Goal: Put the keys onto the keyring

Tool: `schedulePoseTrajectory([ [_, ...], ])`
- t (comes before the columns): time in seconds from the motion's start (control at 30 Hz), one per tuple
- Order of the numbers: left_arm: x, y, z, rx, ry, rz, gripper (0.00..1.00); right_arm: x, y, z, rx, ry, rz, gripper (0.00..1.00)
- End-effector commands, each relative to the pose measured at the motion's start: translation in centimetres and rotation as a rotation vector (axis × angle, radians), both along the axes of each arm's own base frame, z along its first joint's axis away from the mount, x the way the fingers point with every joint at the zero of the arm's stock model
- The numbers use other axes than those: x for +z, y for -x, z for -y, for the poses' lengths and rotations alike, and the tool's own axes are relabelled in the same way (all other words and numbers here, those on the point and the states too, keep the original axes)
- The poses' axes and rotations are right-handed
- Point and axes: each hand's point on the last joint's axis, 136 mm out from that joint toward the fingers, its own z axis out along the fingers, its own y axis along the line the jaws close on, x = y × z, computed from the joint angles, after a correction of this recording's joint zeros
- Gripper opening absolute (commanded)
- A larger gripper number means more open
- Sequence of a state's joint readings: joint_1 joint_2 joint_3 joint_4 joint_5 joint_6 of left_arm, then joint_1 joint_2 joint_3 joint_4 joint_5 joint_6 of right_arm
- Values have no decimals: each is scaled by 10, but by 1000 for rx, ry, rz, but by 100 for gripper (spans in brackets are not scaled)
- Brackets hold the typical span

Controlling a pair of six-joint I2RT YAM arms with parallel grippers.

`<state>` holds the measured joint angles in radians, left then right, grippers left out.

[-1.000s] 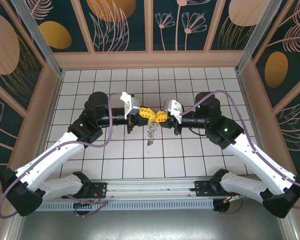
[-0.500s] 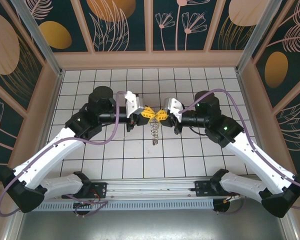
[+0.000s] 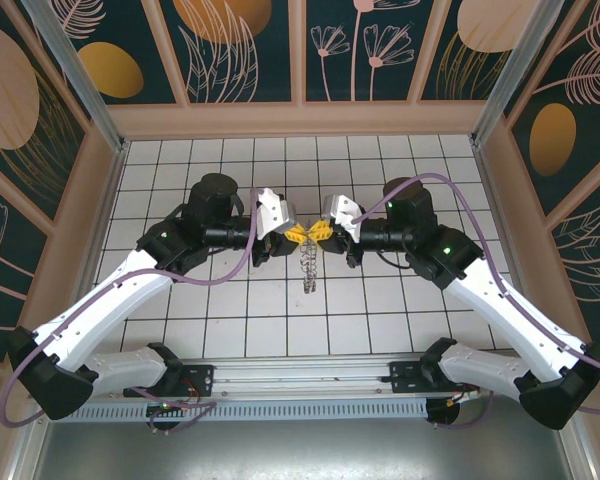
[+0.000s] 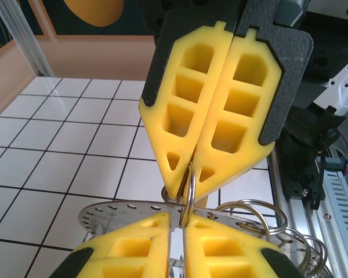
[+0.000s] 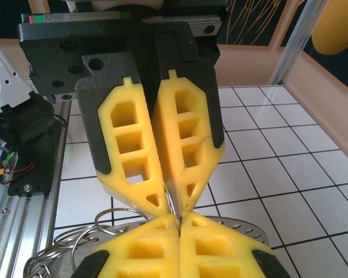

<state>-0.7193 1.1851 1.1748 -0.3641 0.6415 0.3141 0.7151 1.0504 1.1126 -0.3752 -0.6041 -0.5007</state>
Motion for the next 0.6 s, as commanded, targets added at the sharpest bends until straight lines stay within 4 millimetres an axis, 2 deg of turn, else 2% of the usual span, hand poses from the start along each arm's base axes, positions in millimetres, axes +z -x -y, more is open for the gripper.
schedulePoseTrajectory([
  [0.0,12,-3,1,-5,18,36,14,17,4,-2,34,-18,38,0],
  [0.3,16,-3,-1,4,9,39,19,6,-3,-3,7,32,36,0],
  [0.57,8,-8,1,9,-14,29,15,10,0,-4,22,22,41,0],
])
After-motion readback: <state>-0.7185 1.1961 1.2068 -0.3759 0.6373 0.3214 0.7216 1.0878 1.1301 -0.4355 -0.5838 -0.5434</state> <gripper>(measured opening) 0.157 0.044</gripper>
